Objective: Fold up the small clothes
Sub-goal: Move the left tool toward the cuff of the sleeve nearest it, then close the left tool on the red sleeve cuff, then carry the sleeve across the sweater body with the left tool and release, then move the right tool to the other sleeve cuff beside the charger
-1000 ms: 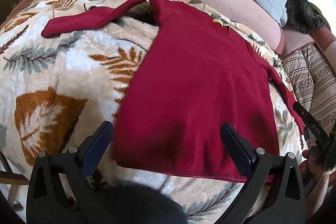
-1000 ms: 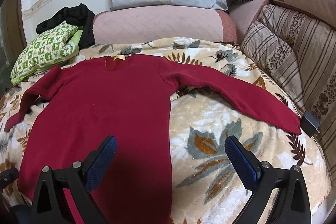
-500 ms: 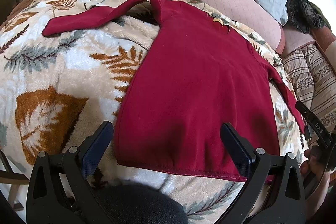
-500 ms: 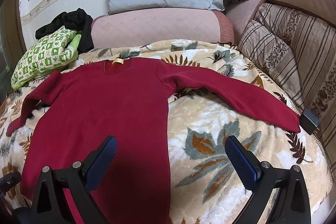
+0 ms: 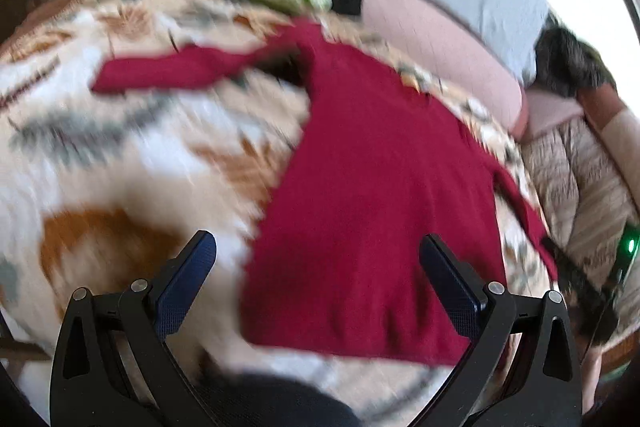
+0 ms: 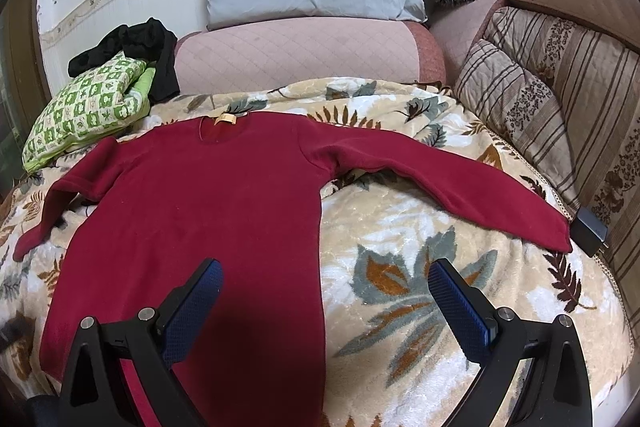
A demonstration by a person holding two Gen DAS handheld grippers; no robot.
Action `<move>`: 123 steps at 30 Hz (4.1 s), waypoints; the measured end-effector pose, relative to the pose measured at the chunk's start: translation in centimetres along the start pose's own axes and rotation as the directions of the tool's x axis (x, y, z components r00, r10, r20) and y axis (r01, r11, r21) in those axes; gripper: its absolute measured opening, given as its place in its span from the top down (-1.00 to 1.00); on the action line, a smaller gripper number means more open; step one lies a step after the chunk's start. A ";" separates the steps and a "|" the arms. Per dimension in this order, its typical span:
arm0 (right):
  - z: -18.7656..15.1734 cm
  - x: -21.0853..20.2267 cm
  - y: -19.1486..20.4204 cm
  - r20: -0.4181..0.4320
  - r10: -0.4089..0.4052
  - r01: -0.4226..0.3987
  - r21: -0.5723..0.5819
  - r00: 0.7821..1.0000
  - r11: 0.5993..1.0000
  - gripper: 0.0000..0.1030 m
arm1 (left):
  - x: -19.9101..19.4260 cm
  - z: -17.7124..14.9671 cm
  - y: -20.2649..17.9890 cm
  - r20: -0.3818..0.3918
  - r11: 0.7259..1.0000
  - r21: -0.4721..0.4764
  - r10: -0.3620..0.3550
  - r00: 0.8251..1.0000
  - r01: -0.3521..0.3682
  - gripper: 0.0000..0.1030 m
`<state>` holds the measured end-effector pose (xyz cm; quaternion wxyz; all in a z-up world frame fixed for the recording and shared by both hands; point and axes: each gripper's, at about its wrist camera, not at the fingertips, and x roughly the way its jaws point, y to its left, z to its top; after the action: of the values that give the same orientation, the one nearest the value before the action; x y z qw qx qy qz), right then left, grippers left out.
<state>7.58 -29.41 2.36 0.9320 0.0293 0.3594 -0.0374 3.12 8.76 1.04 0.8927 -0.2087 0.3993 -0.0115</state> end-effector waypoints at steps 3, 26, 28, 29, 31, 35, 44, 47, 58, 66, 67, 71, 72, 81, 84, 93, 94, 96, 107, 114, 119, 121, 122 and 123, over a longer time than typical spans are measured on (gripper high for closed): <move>0.0 0.1 0.2 -0.003 0.007 -0.007 -0.005 1.000 1.000 -0.97 | 0.2 3.4 4.8 0.011 0.988 -0.145 -0.054 0.999 0.055 -0.98; -0.1 1.8 1.5 -0.059 0.023 -0.026 -0.052 0.998 0.998 -0.97 | 7.3 10.8 22.1 0.110 0.685 -0.663 -0.312 0.944 0.303 -0.87; -0.2 1.9 1.5 -0.063 0.023 -0.026 -0.048 0.998 0.998 -0.97 | 7.4 10.5 21.3 0.072 0.714 -0.647 -0.292 0.954 0.268 -0.87; -0.2 1.9 1.4 -0.066 0.025 -0.028 -0.046 0.998 0.999 -0.97 | 7.3 10.3 21.1 0.070 0.727 -0.637 -0.277 0.958 0.256 -0.87; -0.2 2.2 1.5 -0.073 0.027 -0.030 -0.043 0.997 0.999 -0.97 | 7.3 10.0 21.2 0.079 0.730 -0.637 -0.257 0.963 0.247 -0.87; -0.2 2.5 1.9 -0.081 0.029 -0.035 -0.061 0.996 0.998 -0.97 | 7.9 11.5 21.9 0.132 0.721 -0.646 -0.217 0.967 0.251 -0.87; -0.1 2.8 2.0 -0.088 0.037 -0.042 -0.056 0.995 0.998 -0.97 | 7.4 13.1 21.9 0.106 0.811 -0.579 -0.027 0.994 0.084 -0.43; -0.1 2.9 2.2 -0.088 0.041 -0.048 -0.069 0.995 0.997 -0.97 | 8.0 12.7 22.5 0.060 0.802 -0.597 0.032 0.998 0.010 0.04; 0.1 2.6 1.0 -0.078 0.041 -0.043 -0.022 0.996 0.999 -0.97 | 0.5 17.3 17.3 0.236 0.894 -0.438 0.220 0.946 -0.099 0.87; 0.3 2.1 -0.2 -0.072 0.062 -0.060 0.028 0.996 0.998 -0.97 | -3.6 26.5 12.5 0.358 0.949 -0.287 0.231 0.905 -0.128 0.87; 0.3 2.0 -0.3 -0.069 0.062 -0.060 0.033 0.996 0.998 -0.97 | -2.9 27.0 12.0 0.346 0.960 -0.263 0.192 0.919 -0.101 0.87; 0.5 1.7 -0.7 -0.060 0.054 -0.051 0.053 0.997 0.997 -0.97 | 1.8 26.6 8.1 0.272 0.987 -0.159 0.062 0.960 -0.019 0.87; 0.8 1.6 -0.8 -0.061 0.060 -0.056 0.069 0.996 0.996 -0.97 | 2.9 26.3 6.9 0.264 0.990 -0.142 0.040 0.964 -0.003 0.87; 5.9 4.0 -2.0 0.036 0.054 -0.060 0.188 0.998 0.980 -0.97 | 13.6 20.9 -12.4 0.102 0.973 0.114 -0.212 0.972 0.200 0.87; 4.1 6.5 -4.3 -0.097 -0.043 0.064 0.227 0.994 0.972 -0.97 | 17.0 17.7 -18.9 0.046 0.949 0.227 -0.235 0.971 0.219 0.87; 4.6 5.3 -8.0 -0.068 0.016 0.006 0.305 0.998 0.952 -0.87 | 25.7 10.5 -28.2 -0.129 0.915 0.301 -0.241 0.962 0.269 0.87; 4.7 5.0 -8.2 -0.056 0.011 0.008 0.315 0.998 0.949 -0.87 | 25.9 9.9 -28.6 -0.135 0.913 0.307 -0.239 0.962 0.270 0.87; 4.8 4.7 -8.9 -0.043 0.007 0.008 0.337 0.999 0.941 -0.87 | 26.6 9.2 -29.0 -0.151 0.913 0.305 -0.236 0.960 0.272 0.87; 4.9 4.5 -10.1 -0.032 0.045 -0.027 0.410 0.998 0.911 -0.87 | 29.0 7.1 -29.0 -0.292 0.910 0.236 -0.267 0.918 0.340 0.24; 4.9 4.7 -10.5 -0.035 0.029 -0.012 0.419 0.999 0.908 -0.87 | 26.1 6.4 -27.1 -0.328 0.891 0.148 -0.366 0.871 0.430 -0.05; 5.2 4.6 -10.0 -0.029 0.020 -0.007 0.405 0.999 0.914 -0.87 | 22.1 9.5 -19.0 -0.194 0.947 0.088 -0.288 0.938 0.310 -0.05; 5.2 4.6 -9.6 -0.029 0.020 -0.007 0.394 0.999 0.919 -0.87 | 21.8 11.8 -14.5 -0.125 0.980 0.038 -0.190 0.974 0.196 -0.05; 5.2 4.8 -9.2 -0.034 0.022 -0.008 0.385 0.999 0.923 -0.87 | 21.9 12.7 -12.9 -0.110 0.988 0.009 -0.153 0.982 0.155 -0.05; 5.2 4.8 -8.9 -0.038 0.023 -0.007 0.376 0.999 0.927 -0.87 | 22.1 13.6 -11.2 -0.098 0.994 -0.017 -0.113 0.989 0.112 -0.05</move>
<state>13.80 -38.92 2.70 0.9017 0.2107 0.3646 -0.0976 29.62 -0.68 -2.26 0.8684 -0.2353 0.4309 -0.0697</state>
